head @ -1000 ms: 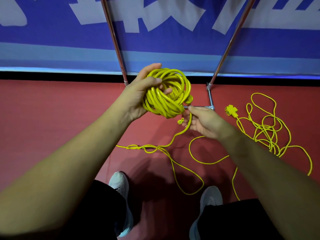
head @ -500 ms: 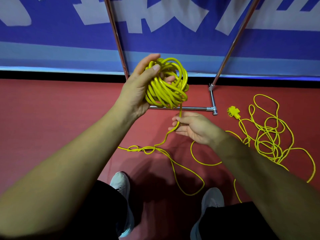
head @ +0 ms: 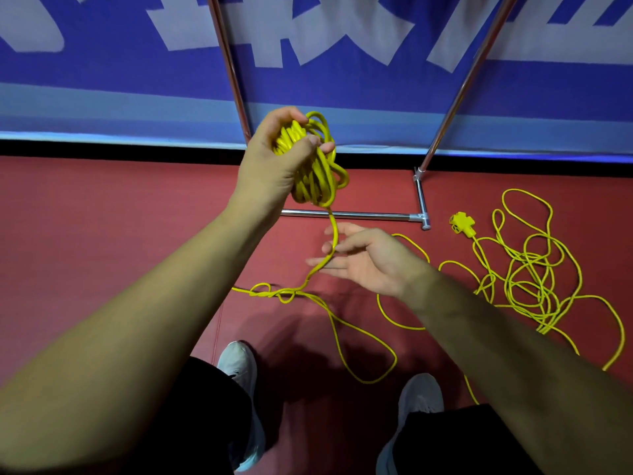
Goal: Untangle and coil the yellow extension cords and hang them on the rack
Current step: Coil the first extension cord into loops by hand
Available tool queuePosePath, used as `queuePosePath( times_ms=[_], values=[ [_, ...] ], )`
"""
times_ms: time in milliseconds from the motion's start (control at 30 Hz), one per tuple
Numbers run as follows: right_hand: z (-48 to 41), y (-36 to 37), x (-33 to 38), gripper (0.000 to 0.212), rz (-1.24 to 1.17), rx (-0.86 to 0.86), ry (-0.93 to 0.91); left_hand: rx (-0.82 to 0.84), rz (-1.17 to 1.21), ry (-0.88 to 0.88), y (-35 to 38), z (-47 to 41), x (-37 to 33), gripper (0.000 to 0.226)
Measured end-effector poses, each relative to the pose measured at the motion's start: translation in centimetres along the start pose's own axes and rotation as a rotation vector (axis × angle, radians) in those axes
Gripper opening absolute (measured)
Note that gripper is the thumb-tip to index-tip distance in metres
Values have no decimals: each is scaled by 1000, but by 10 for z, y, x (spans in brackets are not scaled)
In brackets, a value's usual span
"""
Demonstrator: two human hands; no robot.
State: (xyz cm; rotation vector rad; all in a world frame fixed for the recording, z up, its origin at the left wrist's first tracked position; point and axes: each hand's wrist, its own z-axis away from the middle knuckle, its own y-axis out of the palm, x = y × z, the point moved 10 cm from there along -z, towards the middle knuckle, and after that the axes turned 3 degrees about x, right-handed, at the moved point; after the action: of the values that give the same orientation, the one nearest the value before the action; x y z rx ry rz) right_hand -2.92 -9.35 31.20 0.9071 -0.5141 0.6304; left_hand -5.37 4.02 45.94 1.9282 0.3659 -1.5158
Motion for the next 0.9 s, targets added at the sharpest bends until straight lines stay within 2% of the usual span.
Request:
queuePosePath(
  times_ms=[67,133,267,367,467,600,667,800,900],
  values=[
    [2,4,1,38,35,-4,2,-13,-79,26,-7,-3,0,21],
    [4,4,3,34,72,-15,9,-47,-137,32,-17,-5,-1,20],
    [11,23,1,27,232,75,28,-97,-243,51,-29,-8,-8,20],
    [12,34,3,33,237,113,-56,-6,-323,81,-20,-10,-11,21],
    [15,39,7,43,200,152,-56,102,-474,87,-10,-7,-7,21],
    [25,41,14,39,218,124,-3,105,-608,87,-13,-6,-2,22],
    [31,47,14,40,196,172,30,90,-617,73,-16,-7,0,21],
    [39,57,2,59,248,389,110,109,-705,72,-19,-10,-3,22],
    [40,56,12,65,285,398,80,151,-772,27,-21,-9,7,24]
  ],
)
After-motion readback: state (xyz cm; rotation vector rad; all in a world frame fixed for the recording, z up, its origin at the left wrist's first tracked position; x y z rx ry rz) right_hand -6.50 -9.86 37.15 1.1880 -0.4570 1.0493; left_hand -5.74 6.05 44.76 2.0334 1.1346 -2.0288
